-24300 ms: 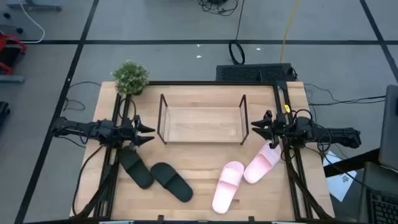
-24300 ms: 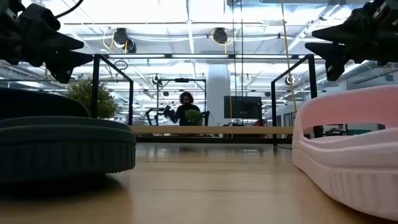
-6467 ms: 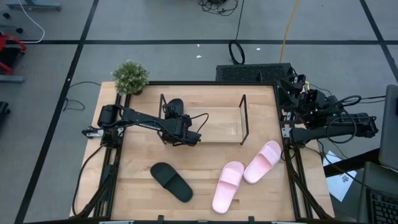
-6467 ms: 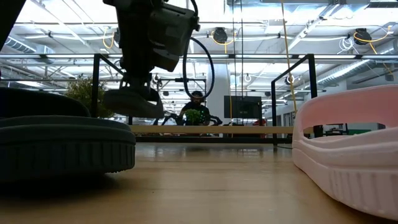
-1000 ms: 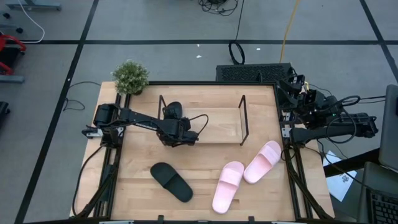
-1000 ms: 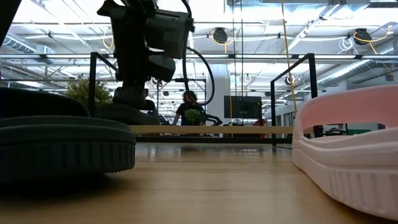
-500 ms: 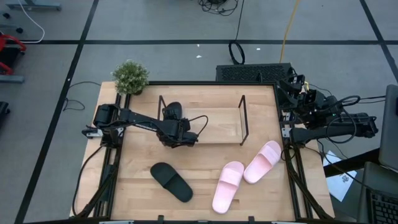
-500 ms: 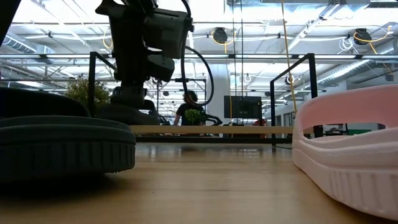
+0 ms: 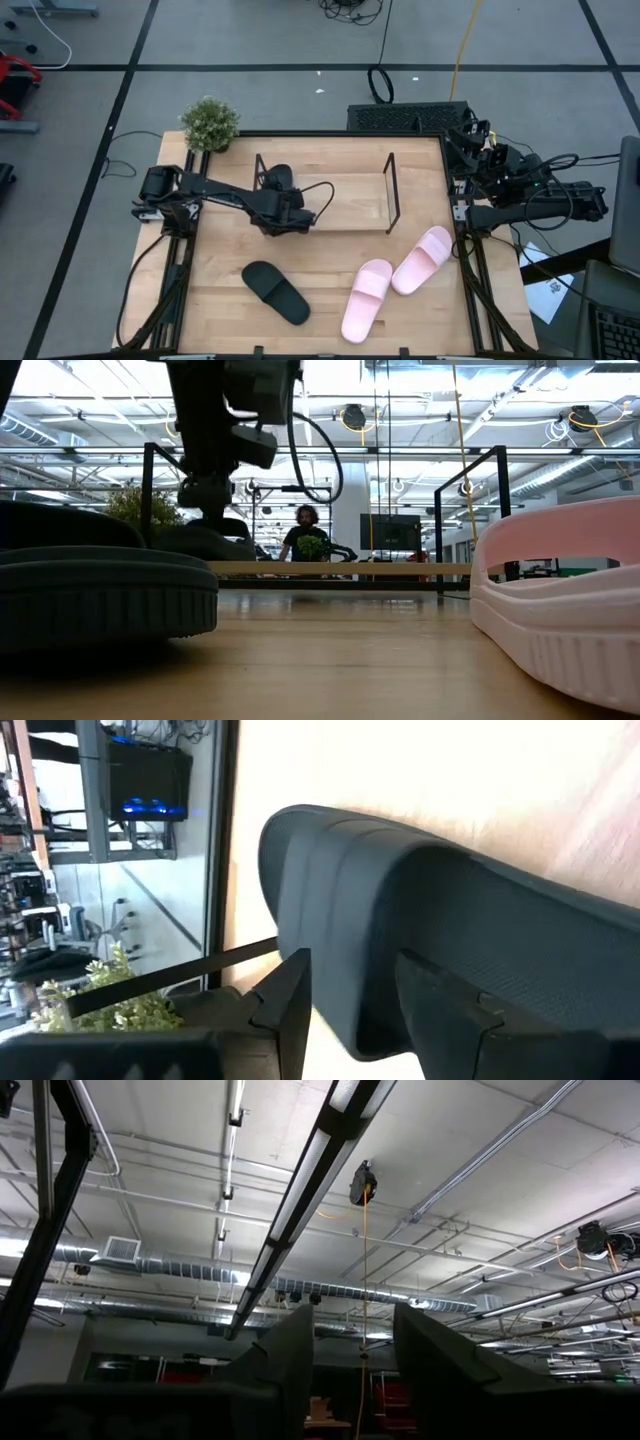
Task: Pick and place slides into the shelf
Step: Put the left black slipper on the shelf, then put the black slipper on the shelf
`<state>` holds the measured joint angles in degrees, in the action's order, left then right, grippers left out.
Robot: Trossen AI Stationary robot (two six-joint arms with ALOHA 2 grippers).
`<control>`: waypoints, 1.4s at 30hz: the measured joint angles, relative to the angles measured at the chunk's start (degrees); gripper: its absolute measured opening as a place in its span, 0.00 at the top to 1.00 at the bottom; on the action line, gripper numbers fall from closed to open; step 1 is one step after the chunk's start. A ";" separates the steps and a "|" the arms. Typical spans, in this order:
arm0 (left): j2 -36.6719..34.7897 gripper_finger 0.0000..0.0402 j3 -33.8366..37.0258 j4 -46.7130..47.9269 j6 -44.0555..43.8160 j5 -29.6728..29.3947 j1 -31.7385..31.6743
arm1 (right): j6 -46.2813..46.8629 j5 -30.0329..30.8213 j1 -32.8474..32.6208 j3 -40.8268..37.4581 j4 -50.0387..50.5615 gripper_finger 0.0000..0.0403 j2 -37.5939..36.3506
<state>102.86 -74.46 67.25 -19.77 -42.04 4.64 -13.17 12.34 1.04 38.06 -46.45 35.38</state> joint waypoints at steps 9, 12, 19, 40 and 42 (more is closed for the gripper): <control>-3.03 0.63 -0.02 -0.19 -0.09 2.24 0.40 | 0.02 -0.02 0.01 0.00 0.03 0.68 -0.01; -4.47 0.63 -0.02 -0.27 -0.26 3.26 1.15 | 0.02 0.00 0.00 0.00 0.01 0.68 -0.01; -7.58 0.63 -0.02 -2.66 0.87 3.66 3.79 | 0.02 0.02 0.00 -0.02 0.01 0.68 0.09; -8.06 0.63 -20.08 -11.49 11.34 7.90 13.55 | 1.57 0.07 0.00 -0.02 0.01 0.68 1.87; -8.06 0.63 -20.39 -11.39 8.79 8.16 15.70 | 1.57 0.07 0.02 0.00 0.01 0.68 1.85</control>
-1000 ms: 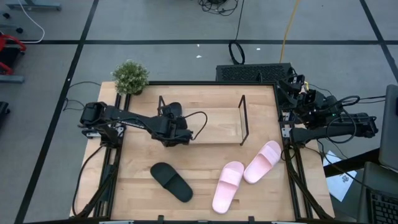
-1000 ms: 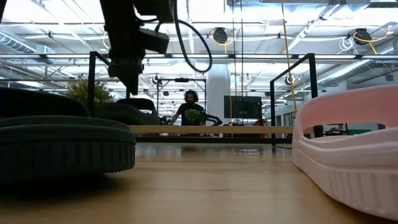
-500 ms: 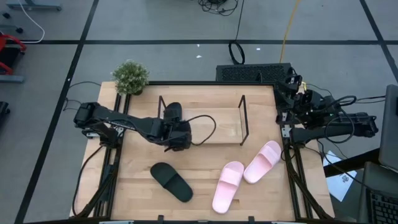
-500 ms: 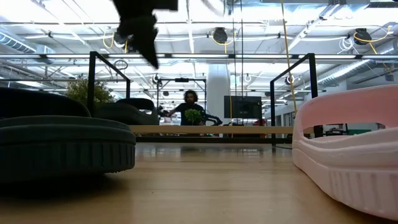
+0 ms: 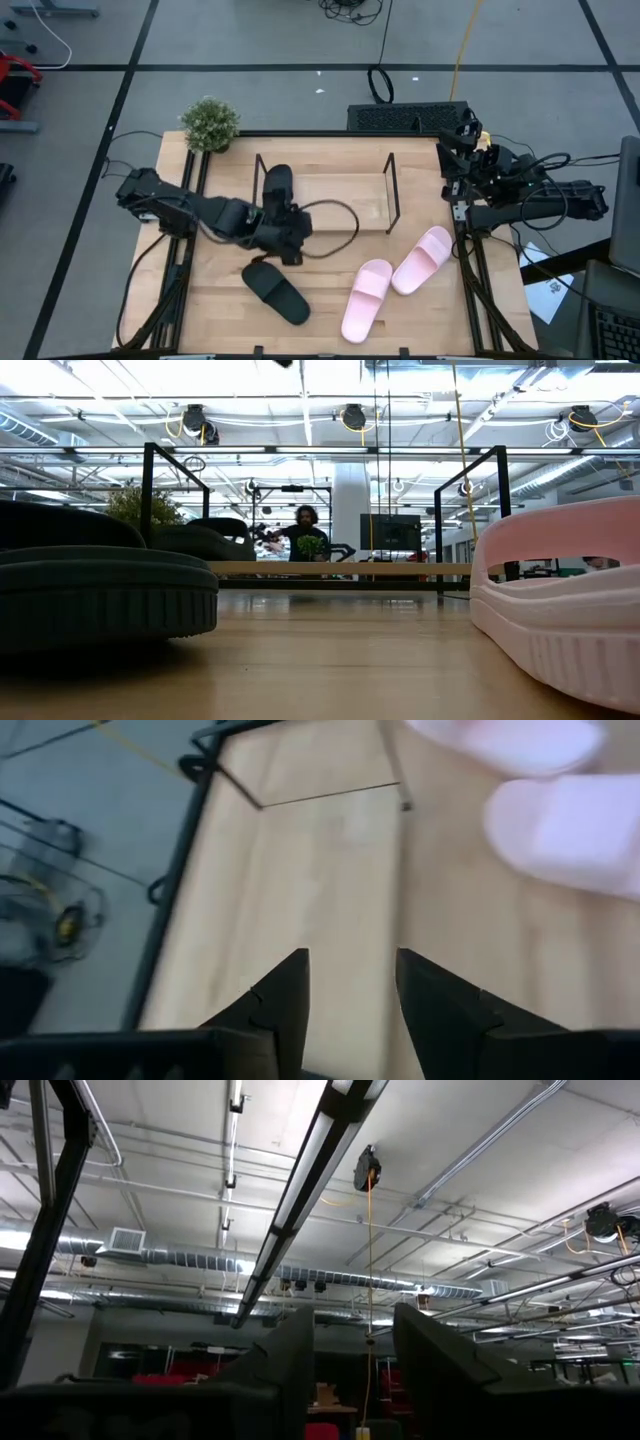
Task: Pick and place slides into the shelf
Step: Put the black slipper on the shelf
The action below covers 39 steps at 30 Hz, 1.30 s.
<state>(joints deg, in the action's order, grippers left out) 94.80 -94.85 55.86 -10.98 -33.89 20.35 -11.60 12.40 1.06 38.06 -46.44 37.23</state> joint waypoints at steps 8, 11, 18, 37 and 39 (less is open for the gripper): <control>0.04 0.63 -0.09 2.29 -18.47 6.12 7.40 | 1.38 -0.30 -0.02 0.00 0.01 0.68 0.00; 0.04 0.63 -0.09 2.87 -27.79 10.66 9.86 | 4.16 -0.40 -0.01 0.00 0.45 0.68 0.00; 0.89 0.63 -0.09 4.45 -43.23 13.15 16.77 | 12.49 -0.61 -0.02 0.00 3.47 0.68 0.04; 6.45 0.63 -0.09 4.85 -73.15 17.72 29.25 | 24.46 -27.67 -5.22 0.00 -6.07 0.68 4.89; 6.45 0.63 -0.09 6.43 -77.55 17.68 31.24 | 24.44 -27.47 -7.84 0.00 -6.78 0.68 6.85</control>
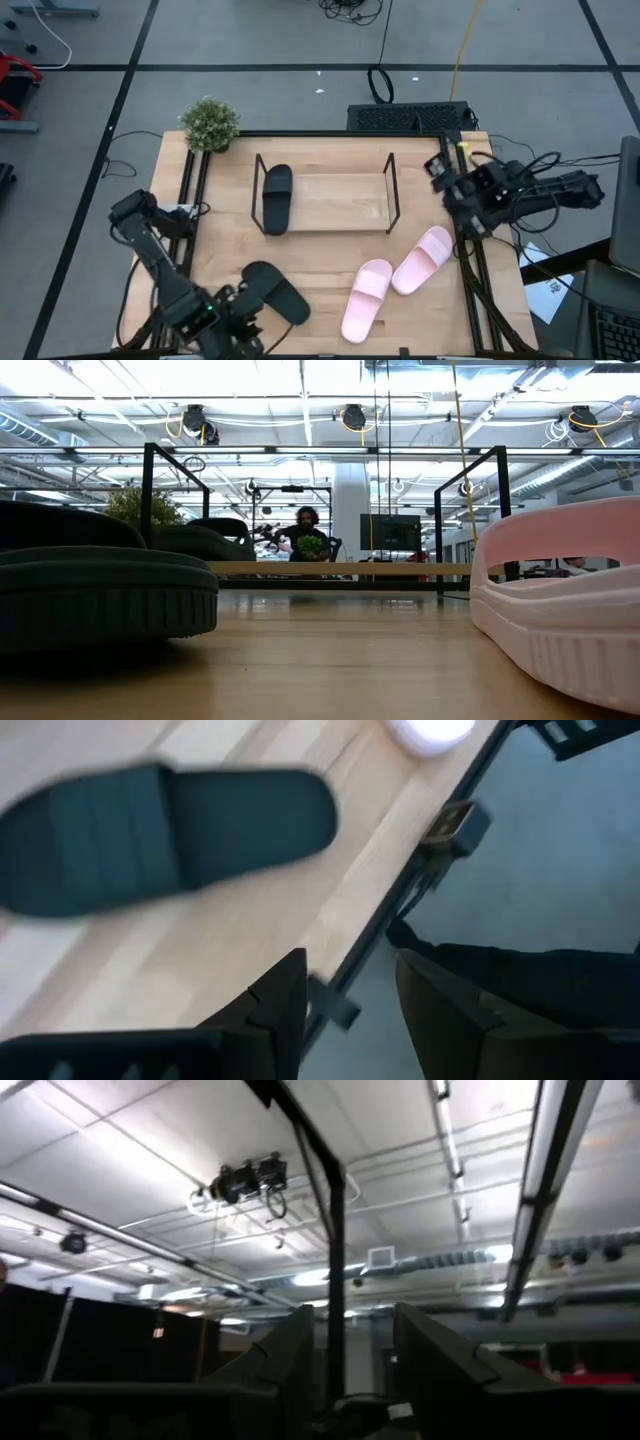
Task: Pick and place slides into the shelf
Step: Put the black slipper on the shelf
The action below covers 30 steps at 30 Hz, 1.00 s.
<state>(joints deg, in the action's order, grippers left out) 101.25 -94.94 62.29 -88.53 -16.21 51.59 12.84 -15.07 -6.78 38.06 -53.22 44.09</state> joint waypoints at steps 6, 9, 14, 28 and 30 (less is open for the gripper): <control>-0.01 0.63 0.00 2.88 -11.31 -0.64 4.92 | -2.65 4.52 -7.20 -0.04 -4.26 0.68 5.69; -0.02 0.63 0.00 3.56 -14.81 -1.58 6.40 | -5.56 6.51 -9.80 -0.04 -5.92 0.68 7.68; 0.00 0.63 0.00 5.18 -16.92 -2.00 6.78 | -7.73 7.66 -13.41 1.40 -7.40 0.68 9.31; 5.80 0.63 0.22 5.84 -9.83 -3.51 -1.66 | -23.43 7.64 -24.78 23.71 13.21 0.68 18.09; 7.20 0.63 0.22 4.16 -8.87 -3.34 -2.44 | -23.43 7.81 -24.76 25.03 15.38 0.68 18.26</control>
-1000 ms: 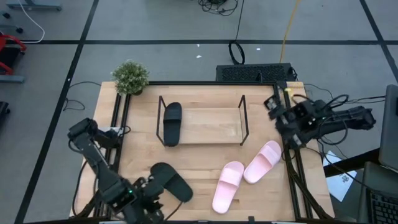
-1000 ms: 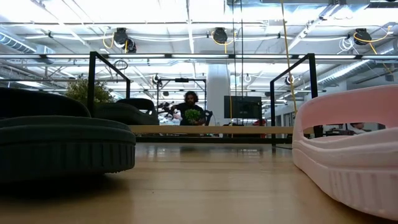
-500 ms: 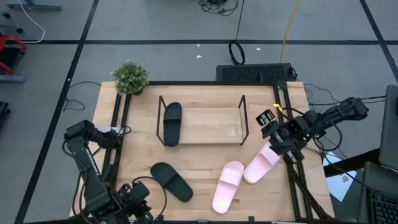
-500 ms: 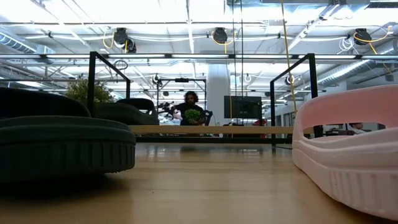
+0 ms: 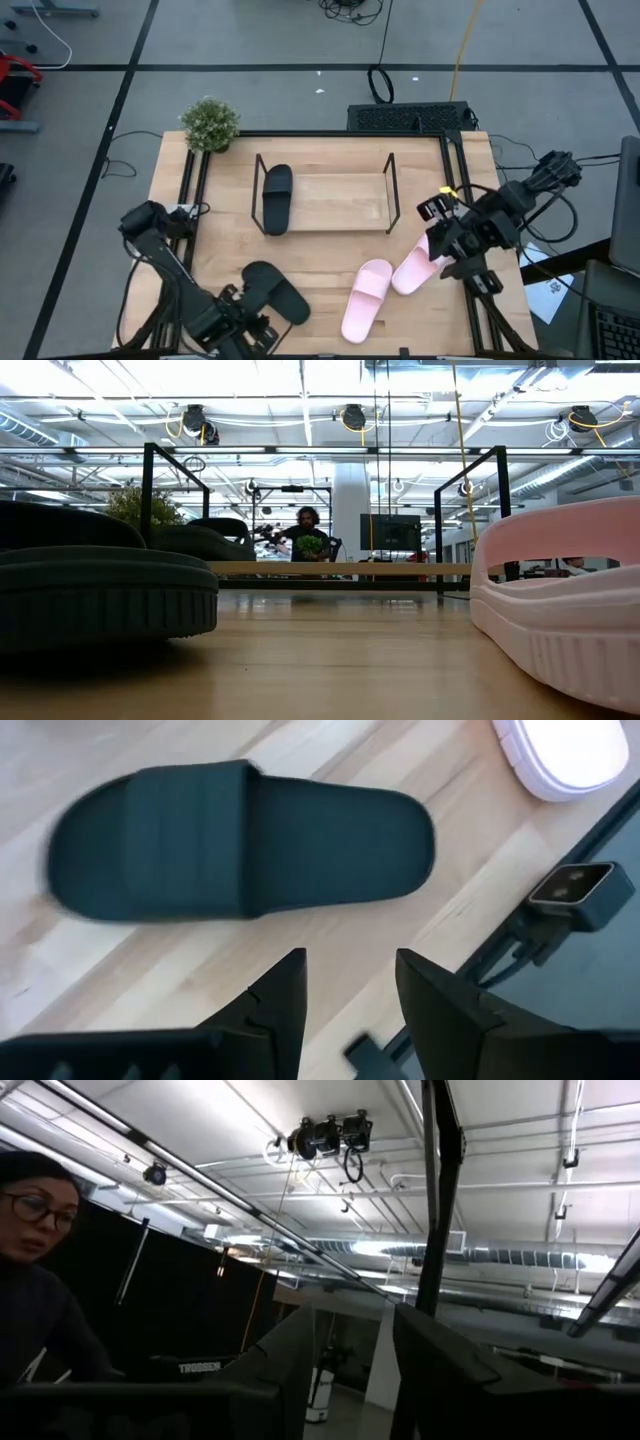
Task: Pick and place slides into the shelf
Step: Put the black slipper on the shelf
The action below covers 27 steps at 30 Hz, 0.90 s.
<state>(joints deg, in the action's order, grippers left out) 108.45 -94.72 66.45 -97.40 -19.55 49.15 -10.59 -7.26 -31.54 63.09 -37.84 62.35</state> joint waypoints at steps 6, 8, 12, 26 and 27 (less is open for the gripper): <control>1.65 0.63 0.00 -3.08 0.21 0.14 -1.05 | 0.00 3.02 0.01 0.17 0.41 0.68 0.00; 1.56 0.63 0.00 -3.52 0.18 0.26 -1.23 | 0.00 3.03 0.03 0.17 0.41 0.68 0.00; 1.21 0.63 0.00 -3.80 0.08 0.40 -1.25 | 0.00 3.01 0.03 0.17 0.41 0.68 0.00; 0.69 0.63 -3.09 -9.75 4.21 1.00 -3.70 | 0.00 3.10 0.03 0.17 1.28 0.68 -0.02; 0.69 0.63 -4.27 -9.53 4.88 0.75 -3.80 | -0.04 3.25 0.03 0.17 1.28 0.68 -0.03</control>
<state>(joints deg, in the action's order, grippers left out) 109.14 -98.99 56.92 -92.52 -18.80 45.35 -10.63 -4.01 -31.51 63.26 -36.56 62.32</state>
